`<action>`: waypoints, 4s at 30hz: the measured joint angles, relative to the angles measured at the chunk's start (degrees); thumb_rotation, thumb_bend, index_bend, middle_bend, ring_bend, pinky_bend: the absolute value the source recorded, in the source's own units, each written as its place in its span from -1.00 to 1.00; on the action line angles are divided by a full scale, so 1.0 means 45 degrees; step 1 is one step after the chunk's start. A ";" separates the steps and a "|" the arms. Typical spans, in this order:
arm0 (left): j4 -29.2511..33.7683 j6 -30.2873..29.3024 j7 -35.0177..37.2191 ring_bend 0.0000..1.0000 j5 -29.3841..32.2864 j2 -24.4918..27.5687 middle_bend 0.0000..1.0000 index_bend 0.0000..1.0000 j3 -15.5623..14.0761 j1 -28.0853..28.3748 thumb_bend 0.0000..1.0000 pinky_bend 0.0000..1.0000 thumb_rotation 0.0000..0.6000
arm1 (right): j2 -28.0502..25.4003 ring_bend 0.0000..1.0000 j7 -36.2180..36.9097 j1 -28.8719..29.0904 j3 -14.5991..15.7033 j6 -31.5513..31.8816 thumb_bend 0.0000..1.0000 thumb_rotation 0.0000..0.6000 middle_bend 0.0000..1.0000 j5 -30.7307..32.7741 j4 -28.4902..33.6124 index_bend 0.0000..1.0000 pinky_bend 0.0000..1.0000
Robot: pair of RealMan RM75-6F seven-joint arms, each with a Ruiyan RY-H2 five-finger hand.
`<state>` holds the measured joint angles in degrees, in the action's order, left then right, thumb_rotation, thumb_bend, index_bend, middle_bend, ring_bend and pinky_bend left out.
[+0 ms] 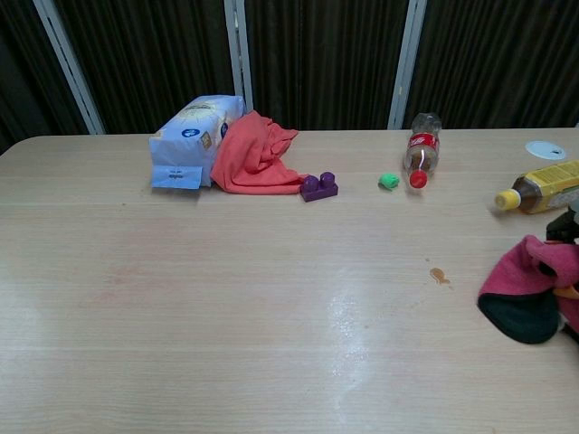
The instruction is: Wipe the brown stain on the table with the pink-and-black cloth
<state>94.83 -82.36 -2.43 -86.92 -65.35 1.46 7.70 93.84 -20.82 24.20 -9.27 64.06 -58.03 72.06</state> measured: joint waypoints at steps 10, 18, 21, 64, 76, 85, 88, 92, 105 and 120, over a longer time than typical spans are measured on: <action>0.0042 -0.0020 0.0144 -1.00 -0.0009 0.0050 -1.00 -1.00 -0.0001 -0.0002 -1.00 -1.00 1.00 | 0.0379 0.25 -0.0392 0.0533 -0.0660 0.0993 -0.26 1.00 0.36 -0.0955 0.1560 0.51 0.52; 0.0026 0.0004 0.0246 -1.00 -0.0008 0.0077 -1.00 -1.00 -0.0001 0.0015 -1.00 -1.00 1.00 | 0.1219 0.25 -0.0518 0.0852 -0.1092 0.1405 -0.26 1.00 0.36 -0.0943 0.1673 0.51 0.52; 0.0014 -0.0031 0.0243 -1.00 -0.0005 0.0062 -1.00 -1.00 0.0012 0.0007 -1.00 -1.00 1.00 | 0.1583 0.25 -0.0472 0.0890 -0.1033 0.1395 -0.26 1.00 0.36 -0.0936 0.1461 0.51 0.52; 0.0020 0.0024 0.0069 -1.00 0.0222 -0.0031 -1.00 -1.00 0.0106 0.0050 -1.00 -1.00 1.00 | 0.2530 0.25 0.0136 0.0201 -0.0660 0.0525 -0.26 1.00 0.36 -0.0665 -0.0856 0.51 0.52; -0.0018 0.0078 0.0059 -1.00 0.0371 0.0013 -1.00 -1.00 0.0152 0.0055 -1.00 -1.00 1.00 | 0.4413 0.25 -0.1025 0.1382 -0.1133 0.0456 -0.26 1.00 0.36 -0.0782 -0.0482 0.51 0.52; 0.0060 0.0111 0.0094 -1.00 0.0412 0.0077 -1.00 -1.00 0.0125 0.0032 -1.00 -1.00 1.00 | 0.4269 0.25 -0.1284 0.1593 -0.1483 0.0226 -0.26 1.00 0.37 -0.0475 -0.1692 0.51 0.52; 0.0084 0.0098 0.0105 -1.00 0.0387 0.0089 -1.00 -1.00 0.0117 0.0027 -1.00 -1.00 1.00 | 0.3884 0.25 -0.1162 0.1477 -0.1568 0.0183 -0.26 1.00 0.36 -0.0354 -0.1996 0.51 0.52; 0.0089 0.0086 0.0075 -1.00 0.0362 0.0086 -1.00 -1.00 0.0102 0.0020 -1.00 -1.00 1.00 | 0.3377 0.25 -0.0990 0.1208 -0.1611 0.0186 -0.26 1.00 0.36 -0.0200 -0.2186 0.51 0.52; 0.0080 0.0082 -0.0065 -1.00 0.0352 0.0028 -1.00 -1.00 0.0108 0.0032 -1.00 -1.00 1.00 | 0.0813 0.25 -0.0191 0.0026 -0.1566 0.0416 -0.26 1.00 0.36 0.0002 -0.1609 0.51 0.52; 0.0048 -0.0035 -0.0007 -1.00 0.0266 -0.0006 -1.00 -1.00 0.0105 -0.0005 -1.00 -1.00 1.00 | -0.1650 -0.35 0.0248 -0.0310 -0.1614 0.1505 -0.58 1.00 -0.16 -0.1331 0.1715 -0.06 0.21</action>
<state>95.05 -82.52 -2.46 -85.72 -65.38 1.93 7.68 86.42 -19.70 22.80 -16.53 70.84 -64.02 79.78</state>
